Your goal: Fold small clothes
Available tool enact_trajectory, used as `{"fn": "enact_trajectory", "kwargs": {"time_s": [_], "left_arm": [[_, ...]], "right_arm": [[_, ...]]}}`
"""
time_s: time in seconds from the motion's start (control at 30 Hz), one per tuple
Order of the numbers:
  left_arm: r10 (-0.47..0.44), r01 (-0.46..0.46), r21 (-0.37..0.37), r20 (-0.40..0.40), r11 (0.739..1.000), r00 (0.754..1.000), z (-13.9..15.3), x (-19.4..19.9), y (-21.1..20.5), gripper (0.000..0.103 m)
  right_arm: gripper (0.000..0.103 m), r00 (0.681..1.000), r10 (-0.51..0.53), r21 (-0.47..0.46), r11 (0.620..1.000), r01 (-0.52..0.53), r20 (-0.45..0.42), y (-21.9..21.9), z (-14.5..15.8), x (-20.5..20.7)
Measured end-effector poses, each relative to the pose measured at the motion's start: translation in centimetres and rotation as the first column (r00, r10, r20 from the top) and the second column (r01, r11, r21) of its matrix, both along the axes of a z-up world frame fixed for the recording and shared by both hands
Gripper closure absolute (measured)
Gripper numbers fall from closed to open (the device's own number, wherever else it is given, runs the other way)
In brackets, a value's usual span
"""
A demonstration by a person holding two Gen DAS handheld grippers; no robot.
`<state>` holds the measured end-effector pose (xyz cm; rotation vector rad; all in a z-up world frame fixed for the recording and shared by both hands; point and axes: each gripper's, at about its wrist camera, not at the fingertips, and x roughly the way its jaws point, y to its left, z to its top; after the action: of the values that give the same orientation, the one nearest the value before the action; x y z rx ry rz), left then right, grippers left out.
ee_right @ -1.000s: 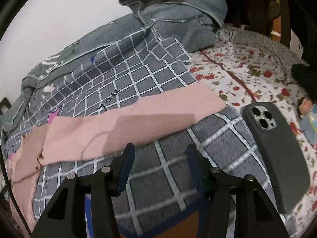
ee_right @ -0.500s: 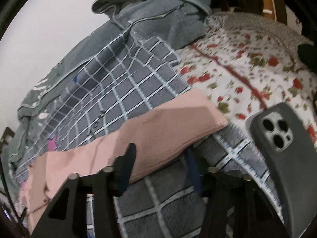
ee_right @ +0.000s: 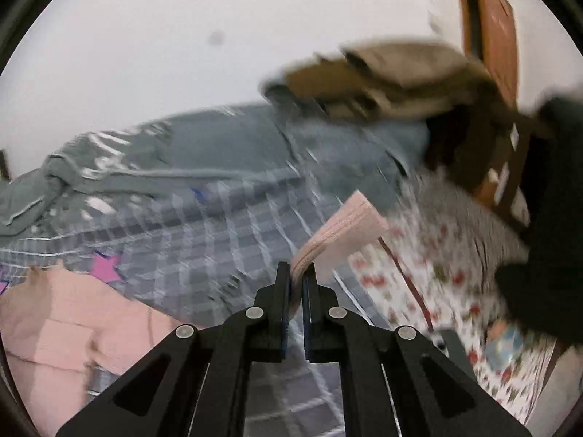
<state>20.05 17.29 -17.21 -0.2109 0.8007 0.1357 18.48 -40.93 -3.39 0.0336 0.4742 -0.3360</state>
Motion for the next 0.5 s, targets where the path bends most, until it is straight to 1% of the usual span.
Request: {"fn": "enact_trajectory", "kwargs": {"time_s": [0.03,0.1,0.2,0.23,0.3,0.37,0.4,0.43,0.5], "left_arm": [[0.006,-0.006,-0.034,0.009,0.999,1.000,0.0,-0.4,0.5,0.021],[0.017,-0.016,-0.067,0.016,0.998,1.000,0.1,-0.9,1.2,0.021],[0.018,-0.017,-0.073,0.014,0.997,1.000,0.2,-1.4,2.3,0.021],[0.019,-0.018,-0.071,0.016,0.997,1.000,0.3,-1.6,2.8,0.021],[0.022,-0.021,-0.069,0.022,0.997,1.000,0.4,-2.0,3.7,0.021],[0.030,-0.029,-0.068,0.027,0.997,0.999,0.4,-2.2,4.6,0.021],[0.029,-0.027,-0.070,0.028,0.997,0.999,0.3,-2.3,5.1,0.021],[0.024,-0.022,-0.069,0.027,0.997,0.999,0.2,-2.4,5.5,0.021],[0.023,-0.021,-0.069,0.023,0.997,0.999,0.0,-2.5,6.2,0.021]], "right_arm": [[0.097,1.000,0.028,-0.026,0.999,-0.027,0.009,1.9,0.8,0.4],[0.097,0.996,0.089,-0.071,0.994,-0.087,0.024,6.3,2.0,1.4],[0.097,0.975,0.219,-0.086,0.972,-0.217,0.021,14.0,2.8,3.2],[0.097,0.968,0.252,-0.084,0.965,-0.249,0.020,15.9,2.7,3.6],[0.097,0.938,0.346,-0.071,0.936,-0.344,0.014,21.4,2.4,4.5],[0.097,0.900,0.435,-0.037,0.900,-0.434,0.007,26.6,1.7,5.4],[0.097,0.885,0.465,-0.021,0.885,-0.465,0.002,28.4,1.2,5.6],[0.097,0.864,0.504,0.008,0.864,-0.504,-0.009,31.0,0.4,6.0],[0.097,0.825,0.564,0.067,0.825,-0.562,-0.029,34.7,-1.3,6.4]]}}
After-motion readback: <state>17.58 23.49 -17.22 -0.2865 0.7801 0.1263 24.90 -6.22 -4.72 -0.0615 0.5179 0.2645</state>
